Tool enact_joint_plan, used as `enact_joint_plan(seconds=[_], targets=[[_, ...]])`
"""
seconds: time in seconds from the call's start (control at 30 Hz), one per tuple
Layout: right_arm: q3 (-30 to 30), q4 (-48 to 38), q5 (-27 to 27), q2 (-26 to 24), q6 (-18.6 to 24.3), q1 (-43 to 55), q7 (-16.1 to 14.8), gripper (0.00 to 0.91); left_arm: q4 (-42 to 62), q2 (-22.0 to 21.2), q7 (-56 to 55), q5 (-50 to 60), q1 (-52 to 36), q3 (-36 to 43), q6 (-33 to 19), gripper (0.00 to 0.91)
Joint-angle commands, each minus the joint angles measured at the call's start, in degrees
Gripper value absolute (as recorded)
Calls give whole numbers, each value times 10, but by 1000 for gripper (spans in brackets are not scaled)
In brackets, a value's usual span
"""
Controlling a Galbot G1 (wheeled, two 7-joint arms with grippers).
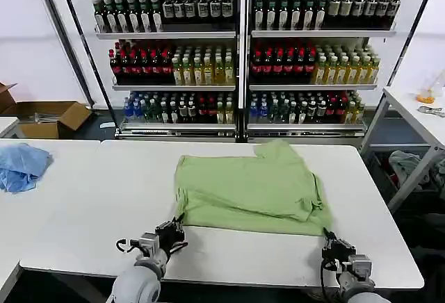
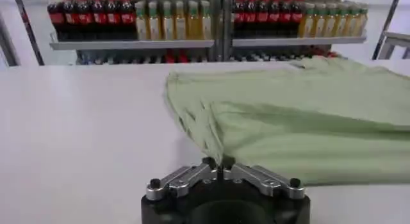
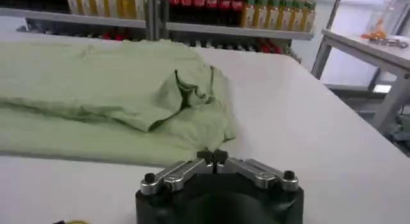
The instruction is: Fold and organize the clothes.
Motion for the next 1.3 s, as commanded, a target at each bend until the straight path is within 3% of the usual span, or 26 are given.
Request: enact_joint_plan(seconds=[0.03,0.13,0.17,0.2,0.23,0.3,0.43,0.6,0.73,0.9,1.03,1.3], targets=[[25,107,-13,-6,-1,-126,-1,0,-137,15,1,0,138,-21,2,30],[34,133,-21,-5,-3,-164,-1,0,-171,22,1,11,176,-28,0,30],[35,140,-26,-5,-4,-174,-2,0,-180,25,1,14,186,-31,0,101],[35,148,-30,-5,-6,-181,-3,534,-188,27,1,19,195,-35,0,544],[36,152,-36,-4,-9,-186,-3,907,-192,28,2,22,204,-37,0,867],[38,157,-56,-2,-31,-186,-3,907,-201,31,5,34,217,-42,2,907],[56,171,-61,-3,-17,-167,-1,907,-214,39,8,35,215,-72,3,907],[81,183,-5,-28,-7,-101,15,907,-221,80,7,-13,172,-121,0,907],[65,151,34,-48,-19,-18,32,907,-170,107,-14,-41,99,-124,-2,907],[23,97,95,-71,-49,94,56,907,-88,124,-33,-76,-9,-88,15,907],[-51,2,132,-91,-74,232,75,907,-30,121,-40,-90,-80,-44,33,907],[-175,-186,177,-75,-90,436,80,907,88,112,-76,-146,-231,67,71,907]])
